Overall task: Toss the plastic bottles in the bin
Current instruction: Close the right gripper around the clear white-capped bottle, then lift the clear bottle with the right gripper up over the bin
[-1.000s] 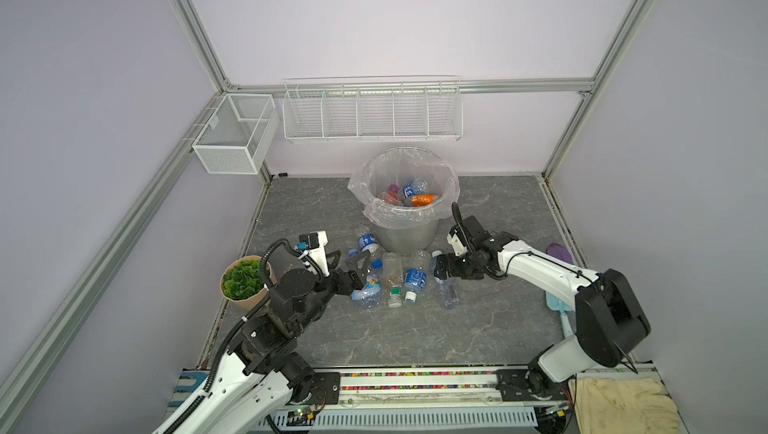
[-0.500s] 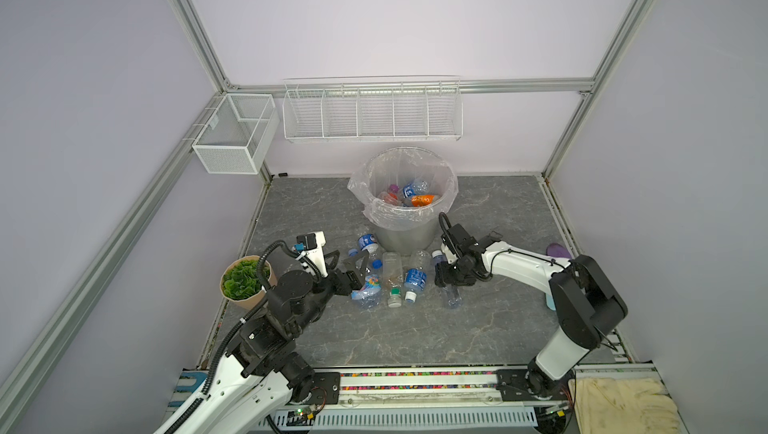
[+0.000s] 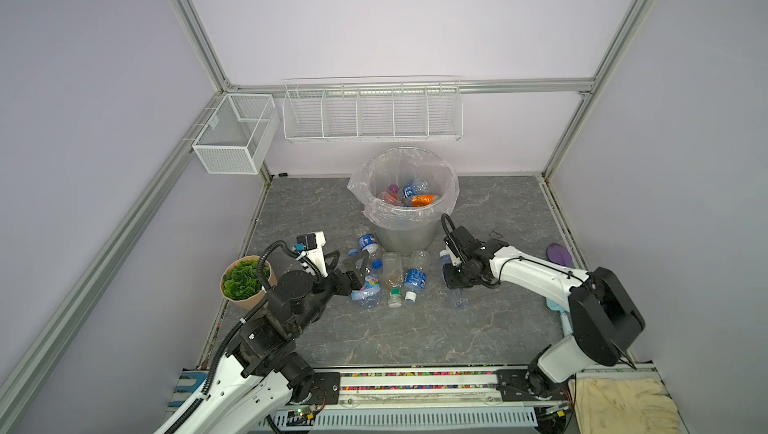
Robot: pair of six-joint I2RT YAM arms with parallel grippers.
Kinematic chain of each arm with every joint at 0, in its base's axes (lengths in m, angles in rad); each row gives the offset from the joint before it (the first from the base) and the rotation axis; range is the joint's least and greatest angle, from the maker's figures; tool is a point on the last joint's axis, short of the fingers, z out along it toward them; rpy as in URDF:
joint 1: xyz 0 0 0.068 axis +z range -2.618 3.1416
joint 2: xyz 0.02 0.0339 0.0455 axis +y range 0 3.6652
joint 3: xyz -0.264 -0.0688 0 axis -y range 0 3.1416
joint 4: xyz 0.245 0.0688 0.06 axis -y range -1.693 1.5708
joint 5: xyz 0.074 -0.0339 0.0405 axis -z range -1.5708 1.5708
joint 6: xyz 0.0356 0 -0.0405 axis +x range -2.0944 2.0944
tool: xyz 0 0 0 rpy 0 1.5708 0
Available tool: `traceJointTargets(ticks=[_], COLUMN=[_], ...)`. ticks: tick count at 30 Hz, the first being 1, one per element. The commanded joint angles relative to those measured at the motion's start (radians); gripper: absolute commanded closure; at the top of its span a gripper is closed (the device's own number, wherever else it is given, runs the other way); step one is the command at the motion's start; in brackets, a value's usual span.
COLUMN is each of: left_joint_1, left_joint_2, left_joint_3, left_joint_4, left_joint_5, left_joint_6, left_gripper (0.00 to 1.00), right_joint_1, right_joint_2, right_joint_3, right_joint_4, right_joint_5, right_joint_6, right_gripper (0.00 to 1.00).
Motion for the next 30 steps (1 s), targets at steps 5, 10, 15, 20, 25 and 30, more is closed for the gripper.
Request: traceJointTargets(ticks=[5, 10, 15, 20, 25, 30], left_joint_1=[-0.007, -0.007, -0.010, -0.018, -0.049, -0.068], left_joint_2=[-0.009, -0.009, -0.009, -0.008, 0.001, 0.008], left_joint_3=[-0.005, -0.013, -0.021, -0.030, -0.036, -0.042], left_joint_4=[-0.022, -0.018, -0.014, -0.010, -0.016, -0.029], left_joint_5=[-0.008, -0.009, -0.009, -0.016, -0.050, -0.069], left_joint_6=[-0.015, -0.021, -0.030, -0.040, -0.040, -0.043], left_gripper=[0.08, 0.08, 0.08, 0.08, 0.08, 0.08], right_joint_1=[0.009, 0.010, 0.011, 0.019, 0.021, 0.023], right_joint_2=[-0.132, -0.226, -0.300, -0.360, -0.405, -0.413], right_joint_3=[0.014, 0.064, 0.135, 0.222, 0.282, 0.361], right_joint_4=[-0.094, -0.158, -0.231, -0.290, -0.291, -0.307], right_joint_5=[0.066, 0.112, 0.171, 0.212, 0.208, 0.188], right_joint_6=[-0.001, -0.017, -0.039, -0.081, -0.149, -0.190], right_gripper=[0.89, 0.90, 0.91, 0.91, 0.90, 0.89])
